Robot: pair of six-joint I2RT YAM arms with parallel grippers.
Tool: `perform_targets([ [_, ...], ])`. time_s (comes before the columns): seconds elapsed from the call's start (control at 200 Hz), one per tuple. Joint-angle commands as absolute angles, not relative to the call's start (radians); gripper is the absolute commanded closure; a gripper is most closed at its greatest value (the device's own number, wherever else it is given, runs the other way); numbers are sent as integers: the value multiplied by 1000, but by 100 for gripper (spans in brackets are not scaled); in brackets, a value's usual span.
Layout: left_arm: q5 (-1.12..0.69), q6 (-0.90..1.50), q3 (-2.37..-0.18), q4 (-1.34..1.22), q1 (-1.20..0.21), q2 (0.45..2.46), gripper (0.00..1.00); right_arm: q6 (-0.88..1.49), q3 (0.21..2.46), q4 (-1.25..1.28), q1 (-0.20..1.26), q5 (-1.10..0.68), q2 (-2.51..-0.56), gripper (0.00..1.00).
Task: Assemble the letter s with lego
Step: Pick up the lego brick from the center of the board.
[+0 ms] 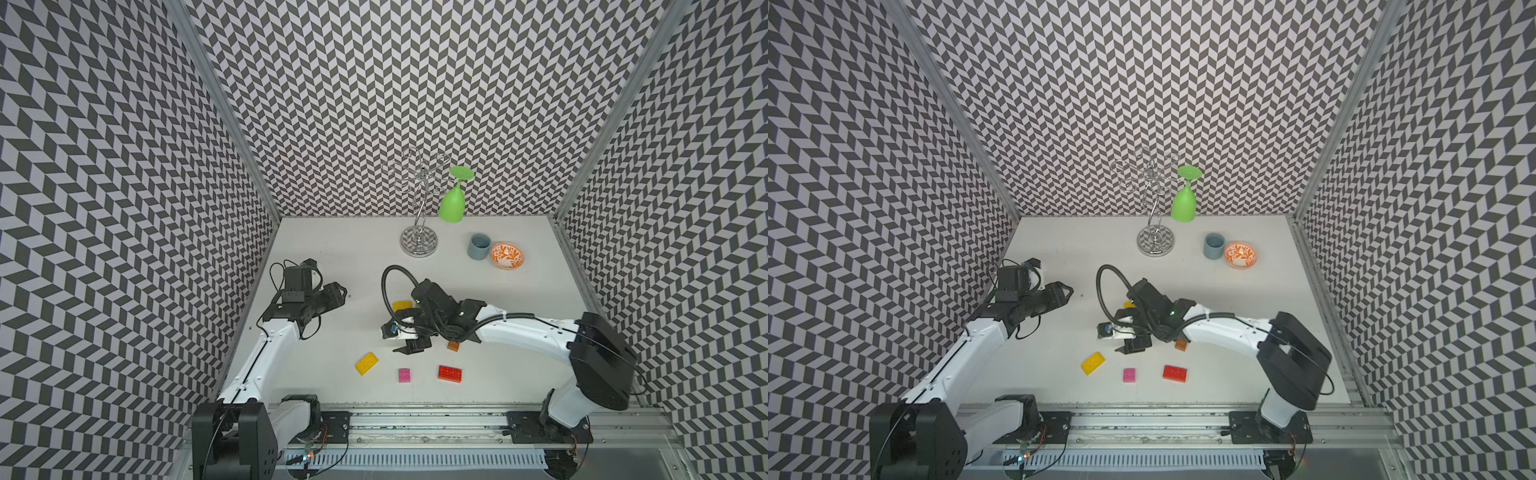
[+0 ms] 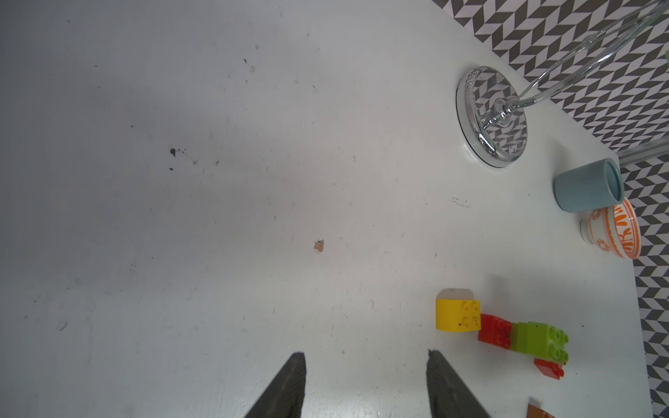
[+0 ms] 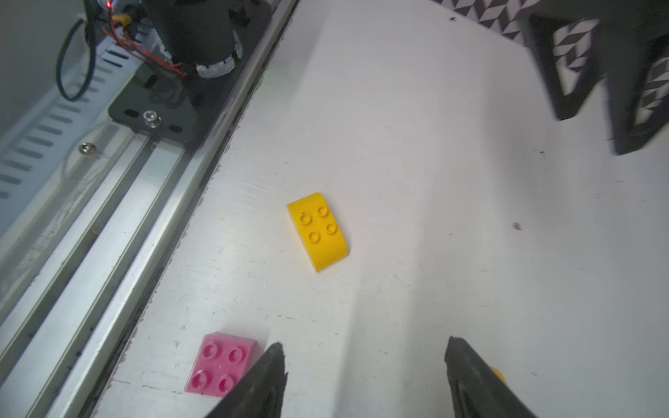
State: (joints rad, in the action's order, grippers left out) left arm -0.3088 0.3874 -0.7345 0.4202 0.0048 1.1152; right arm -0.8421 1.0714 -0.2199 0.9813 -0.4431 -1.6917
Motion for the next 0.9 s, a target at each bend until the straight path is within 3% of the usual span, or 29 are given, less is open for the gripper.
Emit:
perform_targets([
  [0.0,-316,390,-721,396,18,1097,45,-829,1090,-75,1015,-518,-1757,30],
  [0.486,-312,390,-719,393,25,1089,45,-803,1208,-56,1042,-529,-1994,29],
  [0.896,-322,390,-717,390,29,1089,45,-729,1135,5,1062,-537,-2009,42],
])
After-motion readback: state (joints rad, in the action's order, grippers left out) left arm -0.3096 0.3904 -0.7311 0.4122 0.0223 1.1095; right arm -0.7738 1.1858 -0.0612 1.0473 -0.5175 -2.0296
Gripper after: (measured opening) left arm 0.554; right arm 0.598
